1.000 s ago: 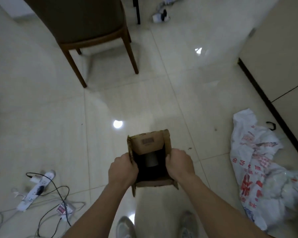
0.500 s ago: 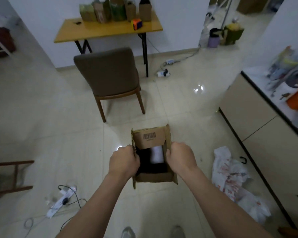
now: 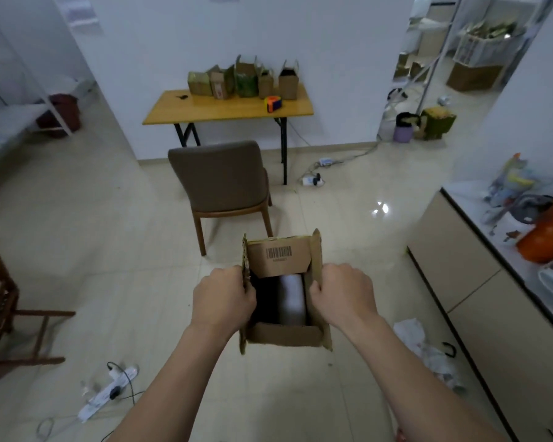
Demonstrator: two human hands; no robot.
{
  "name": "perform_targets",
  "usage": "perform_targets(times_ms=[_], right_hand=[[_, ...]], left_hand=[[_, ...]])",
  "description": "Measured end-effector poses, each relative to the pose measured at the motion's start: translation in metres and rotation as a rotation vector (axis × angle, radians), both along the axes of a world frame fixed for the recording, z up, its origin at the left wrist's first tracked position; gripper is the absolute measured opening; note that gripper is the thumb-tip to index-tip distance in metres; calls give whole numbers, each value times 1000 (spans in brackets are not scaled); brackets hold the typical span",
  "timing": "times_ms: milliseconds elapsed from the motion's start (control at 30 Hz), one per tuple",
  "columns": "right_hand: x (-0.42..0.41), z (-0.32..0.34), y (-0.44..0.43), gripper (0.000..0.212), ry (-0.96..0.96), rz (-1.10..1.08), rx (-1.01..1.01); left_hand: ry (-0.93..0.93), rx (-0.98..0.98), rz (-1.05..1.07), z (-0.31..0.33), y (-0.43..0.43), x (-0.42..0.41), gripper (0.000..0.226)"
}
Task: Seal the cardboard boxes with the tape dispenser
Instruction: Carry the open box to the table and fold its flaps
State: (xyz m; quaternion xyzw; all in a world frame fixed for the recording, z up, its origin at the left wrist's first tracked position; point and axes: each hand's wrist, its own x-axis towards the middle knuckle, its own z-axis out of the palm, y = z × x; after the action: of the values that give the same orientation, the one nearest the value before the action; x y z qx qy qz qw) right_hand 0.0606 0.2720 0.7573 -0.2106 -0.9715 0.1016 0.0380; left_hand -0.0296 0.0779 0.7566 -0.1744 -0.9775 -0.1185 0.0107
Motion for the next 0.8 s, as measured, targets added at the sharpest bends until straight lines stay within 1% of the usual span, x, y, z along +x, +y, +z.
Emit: perform_targets(times_ms=[133,300,400,500,600,667,733,800], right_hand=[[-3,0,13,40,46,-6,3],[-30,-4,27,31,63,-37,4],[-55,-5,35,31,48,-91,22],[-88,-6,43,31,56,-128,39],[-123,-4,55,29,78,-146,70],[-144,-5,63,27,89,-158,75],[-162,-5,69,25,108,-163,65],[-182,-5,76,24,115,-159,72]], left_hand=[[61,-17,-52,7,7,-11,18],[127,-3,-78,-2,21,-44,18],[136,50,-110,-10,32,-75,16],[152,159,-169,-17,47,-111,9],[147,205,-186,-20,63,-150,25],[139,215,-206,-20,71,-174,32],[139,206,-228,-18,78,-197,33],[103,208,-242,-18,85,-219,27]])
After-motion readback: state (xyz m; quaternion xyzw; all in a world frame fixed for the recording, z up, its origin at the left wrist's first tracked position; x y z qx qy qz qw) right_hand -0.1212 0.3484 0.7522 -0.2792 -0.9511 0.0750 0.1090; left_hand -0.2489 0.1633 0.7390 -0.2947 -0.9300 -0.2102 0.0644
